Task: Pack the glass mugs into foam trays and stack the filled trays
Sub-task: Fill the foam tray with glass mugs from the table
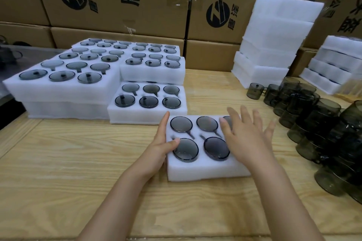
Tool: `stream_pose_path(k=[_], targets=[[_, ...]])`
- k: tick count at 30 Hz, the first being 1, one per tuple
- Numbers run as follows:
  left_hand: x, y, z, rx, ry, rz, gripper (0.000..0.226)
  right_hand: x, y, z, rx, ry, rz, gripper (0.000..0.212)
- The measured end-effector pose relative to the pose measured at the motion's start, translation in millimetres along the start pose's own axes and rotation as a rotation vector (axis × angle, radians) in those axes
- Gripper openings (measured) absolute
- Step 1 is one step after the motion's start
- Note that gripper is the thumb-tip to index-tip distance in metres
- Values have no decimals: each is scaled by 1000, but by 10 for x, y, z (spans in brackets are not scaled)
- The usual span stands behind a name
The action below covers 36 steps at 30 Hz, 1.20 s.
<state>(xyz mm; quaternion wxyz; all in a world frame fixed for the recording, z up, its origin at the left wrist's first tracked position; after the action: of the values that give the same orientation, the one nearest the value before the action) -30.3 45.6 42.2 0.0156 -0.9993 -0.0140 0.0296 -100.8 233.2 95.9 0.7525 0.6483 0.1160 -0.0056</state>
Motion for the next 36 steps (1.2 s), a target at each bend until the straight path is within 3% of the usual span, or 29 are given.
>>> stream_pose_path(k=[4, 9, 11, 14, 16, 19, 22, 25, 27, 30, 31, 34, 36], targets=[[-17, -13, -13, -8, -26, 1, 71, -3, -330, -406, -189, -125, 266, 59], [3, -16, -22, -22, -2, -55, 75, -47, -305, -427, -455, -77, 224, 66], [49, -68, -26, -50, 40, -70, 100, 36, -303, -550, -779, -141, 206, 61], [70, -87, -13, -137, 78, -133, 133, 203, -391, -620, -1233, -188, 236, 29], [72, -87, -33, -175, 86, -157, 136, 236, -412, -619, -1327, -167, 223, 27], [83, -105, -71, -187, 77, -182, 133, 250, -421, -569, -1470, -176, 241, 43], [124, -151, -145, -100, 47, -170, 131, 281, -383, -548, -1562, -192, 259, 47], [141, -145, -345, 75, -78, -157, 109, 283, -200, -521, -1693, -174, 225, 48], [103, 16, -527, 121, -160, -255, 85, 235, -40, -441, -1755, -163, 202, 50], [6, 514, -755, 360, -268, -517, 52, 38, 197, -90, -1704, -114, 161, 24], [-2, 721, -843, 401, -303, -636, 47, -63, 272, 48, -1687, -109, 117, 24], [-33, 1272, -1126, 347, -402, -925, 22, -402, 364, 483, -1725, -137, 28, 29], [-127, 1510, -1203, 218, -379, -1021, 13, -611, 337, 728, -1731, -156, 10, 28]])
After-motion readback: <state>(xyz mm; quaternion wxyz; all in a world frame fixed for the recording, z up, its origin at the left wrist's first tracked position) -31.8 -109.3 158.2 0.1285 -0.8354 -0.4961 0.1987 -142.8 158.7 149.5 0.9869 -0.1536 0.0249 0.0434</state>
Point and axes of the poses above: each hand's wrist, its own x-axis away from the middle knuckle, its own y-axis out of the back of the hand, z = x × y, the point moved 9 cm from there along -x, towards the middle knuckle
